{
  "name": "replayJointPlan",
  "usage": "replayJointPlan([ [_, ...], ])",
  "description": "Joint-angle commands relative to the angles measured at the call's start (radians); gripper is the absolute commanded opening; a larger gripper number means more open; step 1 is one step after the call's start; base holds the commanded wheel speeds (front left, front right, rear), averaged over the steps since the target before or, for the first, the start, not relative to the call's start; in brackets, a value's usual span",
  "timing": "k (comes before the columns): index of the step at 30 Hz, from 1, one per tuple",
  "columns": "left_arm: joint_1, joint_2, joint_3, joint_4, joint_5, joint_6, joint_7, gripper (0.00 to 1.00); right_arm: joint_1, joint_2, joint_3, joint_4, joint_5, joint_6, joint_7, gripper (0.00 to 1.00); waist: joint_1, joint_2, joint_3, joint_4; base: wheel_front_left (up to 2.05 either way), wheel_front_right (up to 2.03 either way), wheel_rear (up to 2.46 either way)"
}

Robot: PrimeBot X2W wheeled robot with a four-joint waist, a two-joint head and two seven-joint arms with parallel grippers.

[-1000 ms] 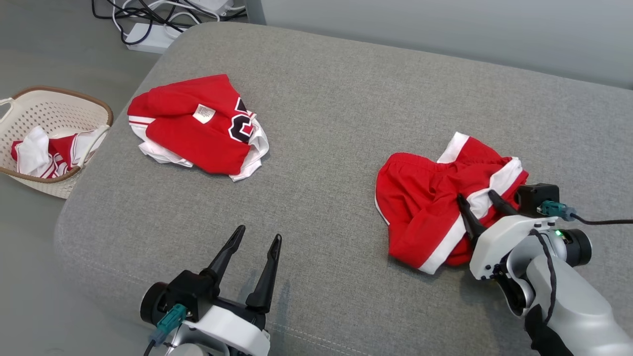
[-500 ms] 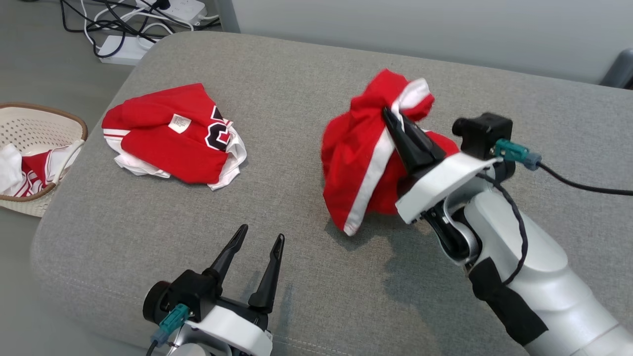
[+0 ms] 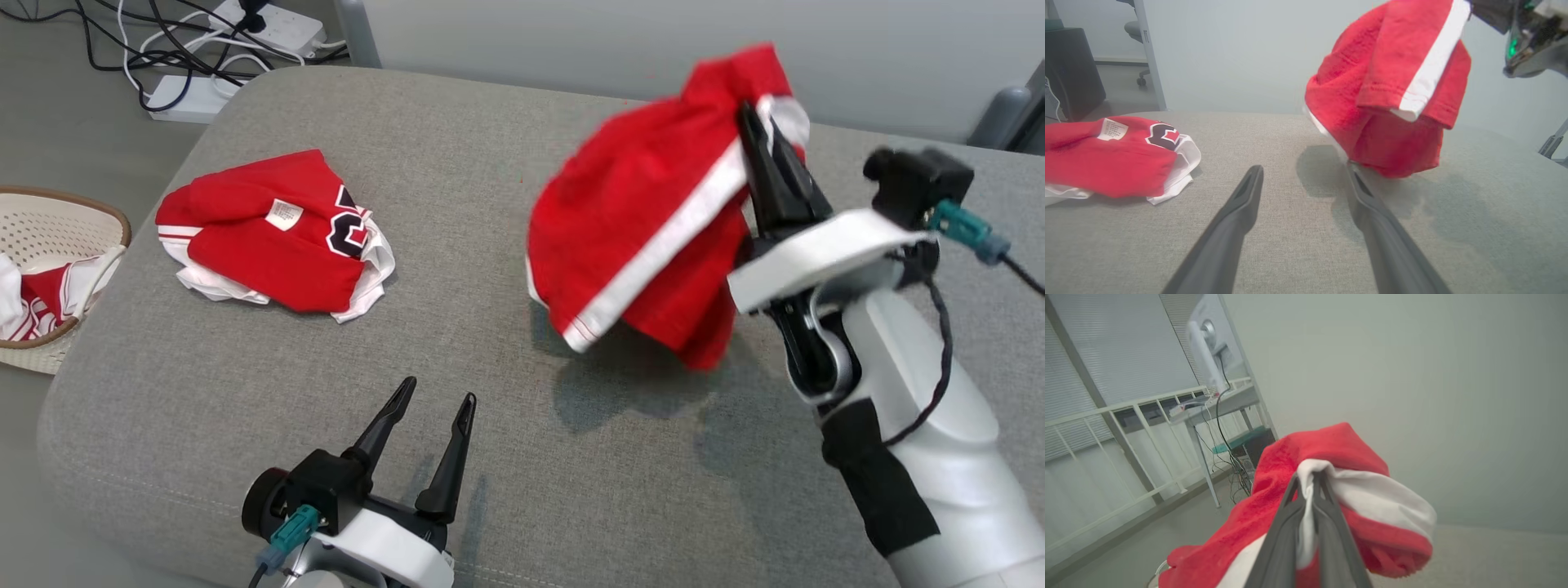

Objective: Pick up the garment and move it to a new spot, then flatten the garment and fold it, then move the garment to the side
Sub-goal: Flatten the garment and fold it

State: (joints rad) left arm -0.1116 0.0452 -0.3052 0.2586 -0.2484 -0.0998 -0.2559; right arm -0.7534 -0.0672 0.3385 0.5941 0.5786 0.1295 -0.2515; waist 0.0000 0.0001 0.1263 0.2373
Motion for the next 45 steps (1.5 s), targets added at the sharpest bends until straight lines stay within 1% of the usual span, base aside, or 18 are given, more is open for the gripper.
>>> replayJointPlan([
  [1, -0.035, 0.005, 0.031, -0.026, -0.011, 0.001, -0.006, 1.00, 0.030, 0.016, -0.006, 0.015, -0.025, 0.001, -0.010, 0.00, 0.0000, -0.0001, 0.007, -0.006, 0.00, 0.00, 0.00],
  [4, -0.045, 0.005, 0.022, -0.034, -0.020, 0.002, -0.006, 1.00, 0.073, -0.010, -0.063, 0.162, -0.102, 0.001, -0.010, 0.00, 0.0000, -0.0001, 0.024, -0.016, 0.00, 0.00, 0.00],
  [7, -0.063, 0.005, 0.007, -0.043, -0.028, 0.002, -0.006, 1.00, 0.107, -0.046, -0.112, 0.280, -0.161, 0.001, -0.010, 0.00, 0.0000, -0.0001, 0.044, -0.027, 0.00, 0.00, 0.00],
  [8, -0.070, 0.005, 0.000, -0.045, -0.030, 0.001, -0.006, 1.00, 0.116, -0.055, -0.128, 0.303, -0.172, 0.001, -0.010, 0.25, 0.0000, -0.0001, 0.049, -0.032, 0.00, 0.00, 0.00],
  [9, -0.078, 0.005, -0.006, -0.047, -0.032, 0.000, -0.006, 1.00, 0.123, -0.062, -0.145, 0.315, -0.180, 0.001, -0.010, 1.00, 0.0000, -0.0001, 0.054, -0.037, 0.00, 0.00, 0.00],
  [13, -0.111, 0.005, -0.037, -0.050, -0.036, -0.007, -0.006, 1.00, 0.152, -0.084, -0.195, 0.293, -0.209, 0.001, -0.010, 1.00, 0.0000, -0.0001, 0.064, -0.068, 0.00, 0.00, 0.00],
  [16, -0.136, 0.005, -0.082, -0.023, -0.045, -0.017, -0.006, 1.00, 0.173, -0.089, -0.226, 0.255, -0.224, 0.001, -0.010, 1.00, 0.0000, -0.0001, 0.064, -0.098, 0.00, 0.00, 0.00],
  [21, -0.186, 0.005, -0.193, 0.073, -0.102, -0.028, -0.006, 1.00, 0.197, -0.090, -0.255, 0.175, -0.247, 0.001, -0.010, 1.00, 0.0000, -0.0001, 0.069, -0.151, 0.00, 0.00, 0.00],
  [26, -0.237, 0.005, -0.306, 0.205, -0.192, -0.030, -0.006, 1.00, 0.209, -0.073, -0.247, 0.110, -0.256, 0.001, -0.010, 1.00, 0.0000, -0.0001, 0.087, -0.207, 0.00, 0.00, 0.00],
  [28, -0.262, 0.005, -0.334, 0.250, -0.223, -0.030, -0.006, 1.00, 0.206, -0.067, -0.242, 0.081, -0.253, 0.001, -0.010, 1.00, 0.0000, -0.0001, 0.100, -0.231, 0.00, 0.00, 0.00],
  [29, -0.262, 0.005, -0.334, 0.250, -0.223, -0.030, -0.006, 1.00, 0.206, -0.067, -0.242, 0.081, -0.253, 0.001, -0.010, 1.00, 0.0000, -0.0001, 0.100, -0.231, 0.00, 0.00, 0.00],
  [31, -0.297, 0.005, -0.357, 0.302, -0.257, -0.031, -0.006, 1.00, 0.201, -0.061, -0.231, 0.044, -0.248, 0.001, -0.010, 1.00, 0.0000, -0.0001, 0.118, -0.264, 0.00, 0.00, 0.00],
  [33, -0.319, 0.005, -0.366, 0.324, -0.264, -0.031, -0.006, 1.00, 0.198, -0.060, -0.225, 0.024, -0.245, 0.001, -0.010, 1.00, 0.0000, -0.0001, 0.132, -0.283, 0.00, 0.00, 0.00],
  [37, -0.352, 0.006, -0.355, 0.362, -0.273, -0.031, -0.006, 1.00, 0.192, -0.058, -0.220, -0.007, -0.242, 0.001, -0.010, 1.00, 0.0000, -0.0001, 0.155, -0.315, 0.00, 0.00, 0.00],
  [45, -0.364, 0.012, -0.309, 0.400, -0.268, -0.031, -0.006, 1.00, 0.202, -0.061, -0.233, -0.037, -0.236, 0.001, -0.010, 1.00, 0.0000, -0.0001, 0.165, -0.328, 0.00, 0.00, 0.00],
])
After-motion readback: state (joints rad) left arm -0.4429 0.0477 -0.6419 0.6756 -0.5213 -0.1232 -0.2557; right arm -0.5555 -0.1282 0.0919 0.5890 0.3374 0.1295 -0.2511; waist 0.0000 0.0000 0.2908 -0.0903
